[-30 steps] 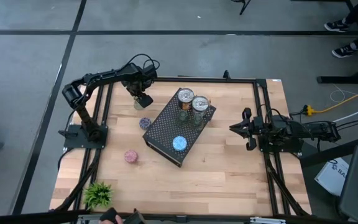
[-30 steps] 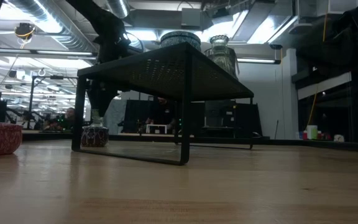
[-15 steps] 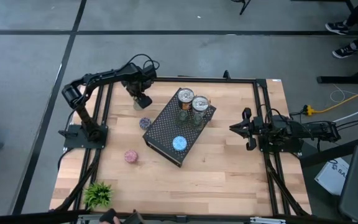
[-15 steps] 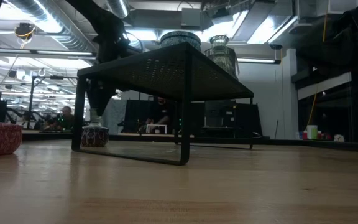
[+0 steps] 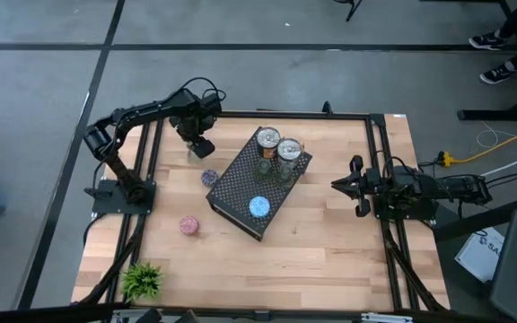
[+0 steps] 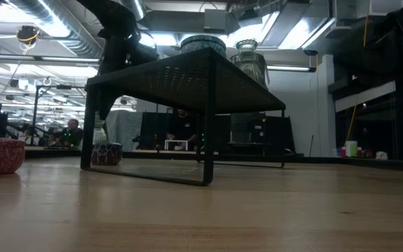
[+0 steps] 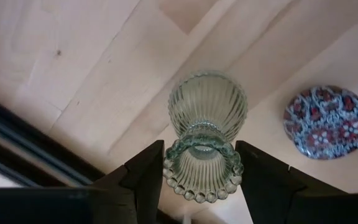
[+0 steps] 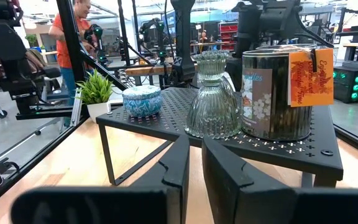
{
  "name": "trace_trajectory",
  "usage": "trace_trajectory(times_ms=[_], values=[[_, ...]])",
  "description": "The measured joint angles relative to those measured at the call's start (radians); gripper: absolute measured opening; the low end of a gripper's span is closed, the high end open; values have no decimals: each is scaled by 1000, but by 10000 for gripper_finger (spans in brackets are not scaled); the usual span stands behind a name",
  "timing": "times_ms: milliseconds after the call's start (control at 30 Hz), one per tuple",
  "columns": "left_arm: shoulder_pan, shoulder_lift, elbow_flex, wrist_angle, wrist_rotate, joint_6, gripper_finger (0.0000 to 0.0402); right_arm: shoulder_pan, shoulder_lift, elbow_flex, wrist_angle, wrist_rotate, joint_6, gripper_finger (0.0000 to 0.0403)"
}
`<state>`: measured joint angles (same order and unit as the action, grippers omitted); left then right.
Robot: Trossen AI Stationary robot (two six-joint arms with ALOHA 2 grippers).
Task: Pick & Place candle stick holders
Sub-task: Put the glass candle holder on the shelf
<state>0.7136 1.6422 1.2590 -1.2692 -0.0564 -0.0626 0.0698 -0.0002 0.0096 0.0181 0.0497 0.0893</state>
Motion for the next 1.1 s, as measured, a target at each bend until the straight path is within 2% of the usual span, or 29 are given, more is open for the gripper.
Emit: trace_trajectory(times_ms=[500, 867, 1100], values=[[-36, -3, 231, -131, 6, -2, 180, 0, 0, 0, 0, 0, 0, 48], [-125, -3, 403, -164, 59, -2, 180, 0, 0, 0, 0, 0, 0, 48], [-189, -3, 496, -172, 58, -2, 180, 0, 0, 0, 0, 0, 0, 48]])
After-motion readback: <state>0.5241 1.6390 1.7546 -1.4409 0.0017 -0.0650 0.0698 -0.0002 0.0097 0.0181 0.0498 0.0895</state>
